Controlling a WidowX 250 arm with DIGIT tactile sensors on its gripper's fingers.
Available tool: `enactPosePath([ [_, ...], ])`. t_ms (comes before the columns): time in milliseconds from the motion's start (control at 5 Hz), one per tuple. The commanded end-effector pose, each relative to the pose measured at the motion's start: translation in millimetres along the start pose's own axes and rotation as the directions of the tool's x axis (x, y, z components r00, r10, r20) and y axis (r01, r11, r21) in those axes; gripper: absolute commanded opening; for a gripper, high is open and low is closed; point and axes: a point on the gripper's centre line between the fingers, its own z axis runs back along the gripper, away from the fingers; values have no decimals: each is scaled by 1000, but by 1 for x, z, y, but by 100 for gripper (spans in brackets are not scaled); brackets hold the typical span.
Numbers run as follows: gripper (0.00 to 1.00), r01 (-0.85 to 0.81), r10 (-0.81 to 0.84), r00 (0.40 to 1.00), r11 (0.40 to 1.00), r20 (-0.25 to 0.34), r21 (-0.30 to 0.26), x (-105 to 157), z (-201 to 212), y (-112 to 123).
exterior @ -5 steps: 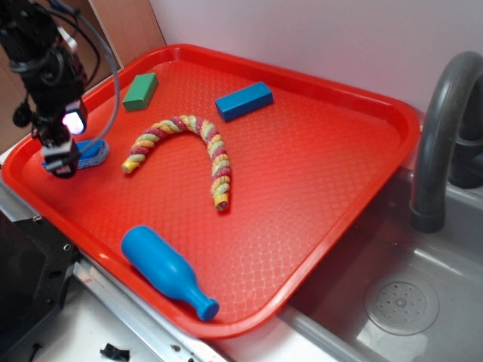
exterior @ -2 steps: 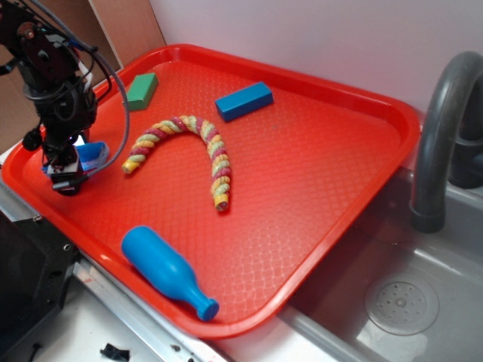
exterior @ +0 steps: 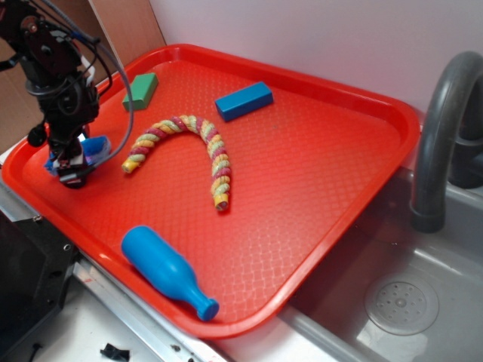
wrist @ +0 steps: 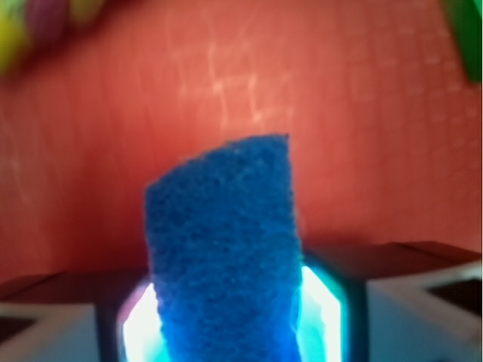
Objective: Grab the blue sponge.
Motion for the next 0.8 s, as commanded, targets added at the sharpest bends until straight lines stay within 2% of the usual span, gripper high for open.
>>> enactPosePath([
  [0, 0, -501, 490, 863, 861, 121, 87, 28, 117, -1],
  [200, 0, -609, 601, 782, 793, 166, -4, 42, 156, -17],
  [400, 0, -647, 657, 732, 753, 180, -120, 53, 189, -29],
  [600, 0, -654, 671, 709, 741, 214, -156, 58, 209, -38],
])
